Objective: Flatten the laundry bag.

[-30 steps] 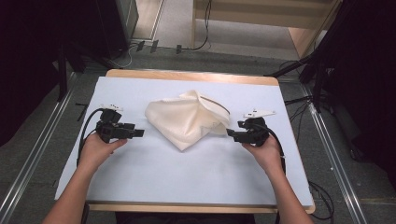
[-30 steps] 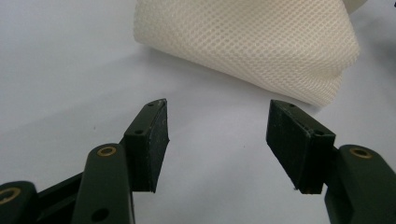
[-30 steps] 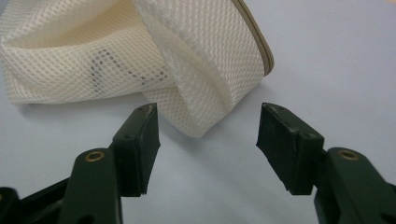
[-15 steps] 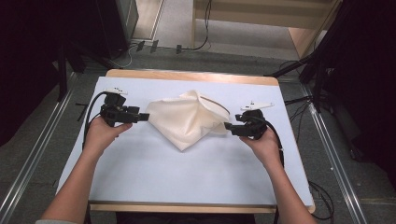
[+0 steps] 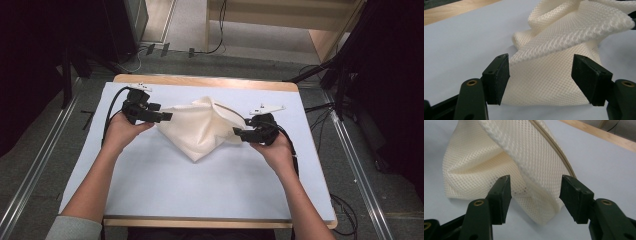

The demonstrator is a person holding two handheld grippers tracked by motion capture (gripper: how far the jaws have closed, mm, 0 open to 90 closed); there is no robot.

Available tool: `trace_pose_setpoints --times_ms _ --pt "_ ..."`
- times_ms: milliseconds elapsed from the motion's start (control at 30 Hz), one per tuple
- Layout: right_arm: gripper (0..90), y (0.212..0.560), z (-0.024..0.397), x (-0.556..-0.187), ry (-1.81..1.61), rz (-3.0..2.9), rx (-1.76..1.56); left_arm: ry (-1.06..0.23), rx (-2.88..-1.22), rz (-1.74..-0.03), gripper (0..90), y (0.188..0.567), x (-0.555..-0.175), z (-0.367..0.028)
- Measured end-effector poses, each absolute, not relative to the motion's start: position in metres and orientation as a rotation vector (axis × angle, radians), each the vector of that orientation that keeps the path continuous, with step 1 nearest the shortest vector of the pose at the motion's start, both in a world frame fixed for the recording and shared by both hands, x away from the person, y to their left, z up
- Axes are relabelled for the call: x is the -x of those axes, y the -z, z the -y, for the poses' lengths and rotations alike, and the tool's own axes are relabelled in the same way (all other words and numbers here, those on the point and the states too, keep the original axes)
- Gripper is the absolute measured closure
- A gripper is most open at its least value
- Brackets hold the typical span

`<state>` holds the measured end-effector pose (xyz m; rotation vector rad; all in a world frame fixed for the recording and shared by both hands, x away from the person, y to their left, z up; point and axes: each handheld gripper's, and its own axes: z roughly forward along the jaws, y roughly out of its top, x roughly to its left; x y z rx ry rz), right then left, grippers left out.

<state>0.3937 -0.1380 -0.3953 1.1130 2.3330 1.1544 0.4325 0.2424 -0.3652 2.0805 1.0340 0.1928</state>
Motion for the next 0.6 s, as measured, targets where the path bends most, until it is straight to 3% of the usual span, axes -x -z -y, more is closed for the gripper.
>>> trace_pose_setpoints --times_ms 167,233,267,300,333,367,400,467,567,600 --pt "44.9 0.394 0.128 -0.4 -1.152 -2.322 -1.098 -0.211 -2.099 -1.02 33.1 0.367 -0.438 -0.232" --pt "48.8 0.395 0.123 -0.402 -1.146 -2.318 -1.09 -0.216 -2.11 -1.024 42.0 0.368 -0.439 -0.23" --pt "57.5 0.396 0.12 -0.405 -1.148 -2.325 -1.086 -0.207 -2.124 -1.033 46.5 0.37 -0.441 -0.229" --pt "57.5 0.396 0.12 -0.405 -1.148 -2.325 -1.086 -0.207 -2.124 -1.033 52.1 0.37 -0.441 -0.229" --pt "69.8 0.397 0.119 -0.407 -1.147 -2.333 -1.093 -0.202 -2.136 -1.045 59.2 0.372 -0.441 -0.23" --pt "69.8 0.397 0.119 -0.407 -1.147 -2.333 -1.093 -0.202 -2.136 -1.045 61.9 0.372 -0.441 -0.23" --pt "79.0 0.397 0.119 -0.408 -1.158 -2.33 -1.114 -0.19 -2.134 -1.049 67.8 0.374 -0.441 -0.232" --pt "81.8 0.397 0.12 -0.408 -1.169 -2.335 -1.121 -0.172 -2.122 -1.056 71.2 0.374 -0.441 -0.233" --pt "86.5 0.395 0.124 -0.408 -1.19 -2.329 -1.128 -0.121 -2.111 -1.052 86.4 0.375 -0.44 -0.233" --pt "86.6 0.394 0.125 -0.408 -1.197 -2.329 -1.141 -0.087 -2.109 -1.052 87.4 0.375 -0.44 -0.234"
